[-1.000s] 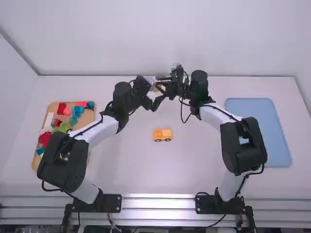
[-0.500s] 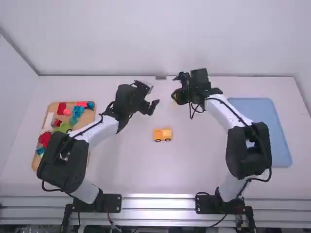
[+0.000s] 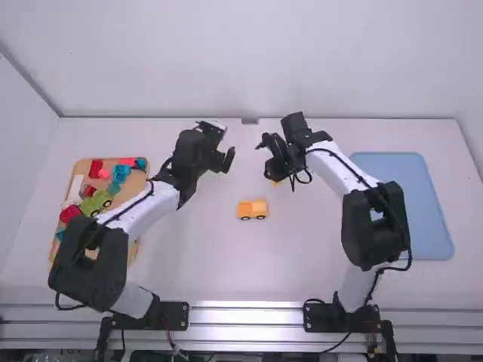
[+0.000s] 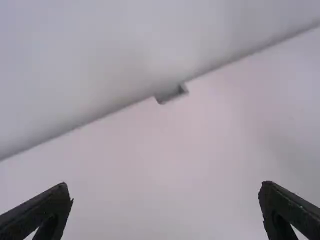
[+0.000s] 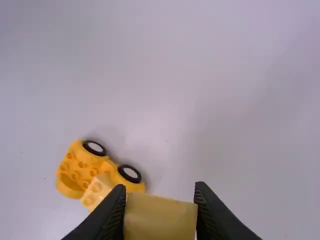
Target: Assemble lego blocks to make yellow taxi
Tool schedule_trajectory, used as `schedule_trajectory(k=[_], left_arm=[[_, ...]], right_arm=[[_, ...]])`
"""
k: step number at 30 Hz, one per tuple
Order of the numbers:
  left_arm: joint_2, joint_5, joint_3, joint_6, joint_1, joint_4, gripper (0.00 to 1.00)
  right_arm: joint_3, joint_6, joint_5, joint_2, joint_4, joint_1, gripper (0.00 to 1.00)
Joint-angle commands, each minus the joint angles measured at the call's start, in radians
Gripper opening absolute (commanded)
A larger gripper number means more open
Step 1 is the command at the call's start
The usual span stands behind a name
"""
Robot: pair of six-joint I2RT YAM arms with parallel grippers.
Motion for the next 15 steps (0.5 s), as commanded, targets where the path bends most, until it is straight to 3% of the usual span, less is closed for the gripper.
schedule_trajectory(k=[1, 5, 8, 13, 15], left_arm=[[-0.115, -0.121, -0.053, -0.013, -0.002, 0.028, 0.99], [-0.240, -0.274, -0.234, -0.058, -0.002, 0.214, 0.99], [-0.394, -0.359, -0.449, -0.058, 0.003, 0.422, 0.99], [-0.535, -0.484, -0.621, -0.059, 0.003, 0.576, 0.99], [-0.642, -0.596, -0.699, -0.083, 0.003, 0.599, 0.99]], right_arm=[[0.021, -0.051, -0.002, 0.017, 0.000, 0.011, 0.18], [0.047, -0.122, 0.002, 0.017, -0.005, 0.035, 0.19], [0.121, -0.188, 0.030, 0.021, -0.063, 0.074, 0.18], [0.227, -0.283, 0.030, 0.068, -0.119, 0.130, 0.17], [0.320, -0.343, 0.031, 0.136, -0.172, 0.172, 0.17]])
